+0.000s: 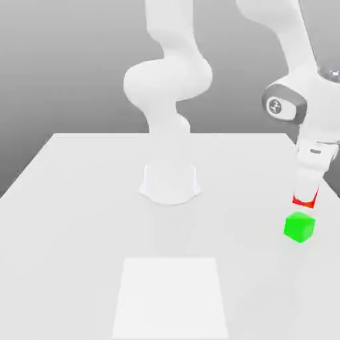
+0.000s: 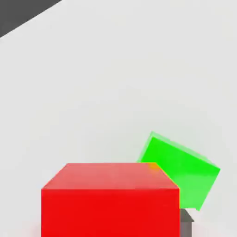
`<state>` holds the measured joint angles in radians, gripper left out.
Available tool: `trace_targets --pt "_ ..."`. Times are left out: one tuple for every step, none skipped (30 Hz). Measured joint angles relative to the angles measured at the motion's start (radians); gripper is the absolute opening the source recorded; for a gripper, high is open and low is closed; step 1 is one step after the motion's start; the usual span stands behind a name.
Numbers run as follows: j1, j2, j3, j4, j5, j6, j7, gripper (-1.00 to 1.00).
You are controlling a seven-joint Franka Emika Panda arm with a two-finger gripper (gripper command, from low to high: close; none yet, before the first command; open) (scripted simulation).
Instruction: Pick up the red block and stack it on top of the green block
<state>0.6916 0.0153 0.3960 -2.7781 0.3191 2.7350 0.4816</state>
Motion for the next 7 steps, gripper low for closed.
trace_targets --pt "-0.001 0.010 0.001 0.000 -0.002 0.006 0.001 -1.00" --pt "-0.004 0.019 0.001 0.000 -0.004 0.013 0.003 -1.00" --pt "-0.007 0.028 0.002 0.000 -0.009 0.020 0.006 -1.00" --pt "-0.008 0.037 0.002 0.000 -0.017 0.027 0.012 -1.00" --pt "-0.009 0.045 0.000 0.000 -0.027 0.034 0.018 -1.00" --pt "-0.008 0.053 -0.003 0.000 -0.037 0.042 0.026 -1.00" --pt "-0.008 0.061 -0.006 -0.001 -0.049 0.049 0.034 -1.00"
